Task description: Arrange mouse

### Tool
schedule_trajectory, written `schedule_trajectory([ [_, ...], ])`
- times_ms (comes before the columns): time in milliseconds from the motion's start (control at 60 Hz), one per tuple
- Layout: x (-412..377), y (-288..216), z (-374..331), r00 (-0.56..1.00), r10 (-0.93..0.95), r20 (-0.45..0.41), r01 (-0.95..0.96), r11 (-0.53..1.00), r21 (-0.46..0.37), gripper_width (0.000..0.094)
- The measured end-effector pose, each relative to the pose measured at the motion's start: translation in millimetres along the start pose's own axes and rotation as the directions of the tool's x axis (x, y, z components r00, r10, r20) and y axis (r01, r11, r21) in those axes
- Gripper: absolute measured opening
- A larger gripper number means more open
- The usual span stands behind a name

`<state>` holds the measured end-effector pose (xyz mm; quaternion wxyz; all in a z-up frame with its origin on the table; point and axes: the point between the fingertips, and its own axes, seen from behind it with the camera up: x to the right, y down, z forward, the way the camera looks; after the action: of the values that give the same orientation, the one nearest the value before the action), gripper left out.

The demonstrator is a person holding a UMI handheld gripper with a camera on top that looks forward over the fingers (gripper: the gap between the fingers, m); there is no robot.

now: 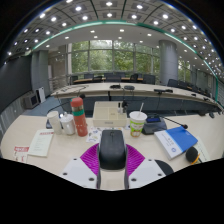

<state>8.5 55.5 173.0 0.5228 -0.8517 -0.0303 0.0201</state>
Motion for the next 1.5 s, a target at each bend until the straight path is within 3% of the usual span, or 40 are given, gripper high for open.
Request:
schedule_trajectory([
  [233, 137, 105, 7, 0.996, 0.008, -0.092, -0.022, 0.987, -0.16, 0.0304],
  [433, 171, 172, 31, 0.999, 0.013, -0.052, -0.026, 0.969, -0.246, 0.0314],
  [633, 171, 189, 33, 1.0, 0.022, -0.006, -0.023, 0.96, -0.278, 0.0505],
  [717, 172, 187, 25, 1.0, 0.012, -0.007, -0.014, 0.958, -0.286, 0.0874],
  [750, 172, 183, 19, 1.0, 0.008, -0.012, -0.011, 0.959, -0.283, 0.0821],
  [817, 173, 173, 3, 0.999, -0.002, -0.035, -0.007, 0.964, -0.265, 0.087],
  [1100, 150, 131, -123, 0.995, 0.006, -0.098, -0.023, 0.984, -0.179, 0.0853],
  [1500, 109, 139, -318, 0.986, -0.018, -0.164, 0.0, 0.994, -0.11, 0.0853],
])
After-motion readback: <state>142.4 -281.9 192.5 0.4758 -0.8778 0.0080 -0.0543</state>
